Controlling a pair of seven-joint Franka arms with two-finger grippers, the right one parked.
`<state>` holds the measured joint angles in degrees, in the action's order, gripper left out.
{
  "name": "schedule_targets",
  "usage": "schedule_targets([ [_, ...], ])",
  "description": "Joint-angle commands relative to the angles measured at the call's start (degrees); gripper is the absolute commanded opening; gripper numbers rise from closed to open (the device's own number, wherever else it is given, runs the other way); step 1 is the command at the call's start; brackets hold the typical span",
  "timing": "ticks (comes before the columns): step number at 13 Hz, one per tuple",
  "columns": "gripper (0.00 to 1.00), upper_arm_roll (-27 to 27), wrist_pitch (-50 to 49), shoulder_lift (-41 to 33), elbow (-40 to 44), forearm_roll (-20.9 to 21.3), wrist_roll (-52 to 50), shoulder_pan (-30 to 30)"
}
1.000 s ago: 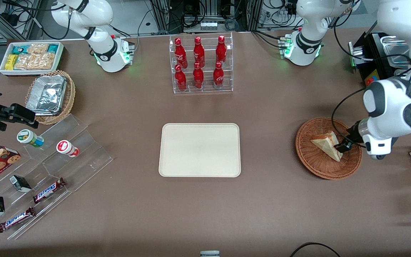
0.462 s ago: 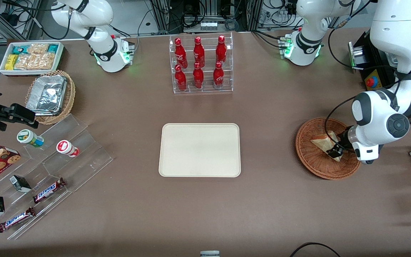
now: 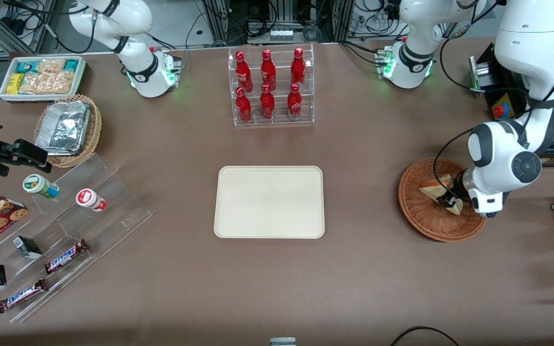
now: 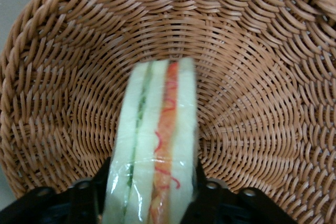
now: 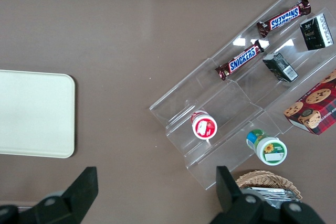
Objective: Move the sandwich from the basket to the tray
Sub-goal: 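Lower the left gripper and close it on the sandwich wedge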
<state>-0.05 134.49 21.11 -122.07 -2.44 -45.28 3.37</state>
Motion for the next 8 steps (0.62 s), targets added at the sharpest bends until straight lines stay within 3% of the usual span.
schedule_targets([
  [1, 0.41, -0.2, -2.0, -1.8, 0.2, -0.2, 0.2, -0.5],
  [3, 0.27, -0.4, -7.1, -1.8, 4.2, -0.2, -0.4, -0.6],
  [8, 0.26, -6.2, -23.6, -1.6, 19.5, 1.1, 4.4, -0.6],
])
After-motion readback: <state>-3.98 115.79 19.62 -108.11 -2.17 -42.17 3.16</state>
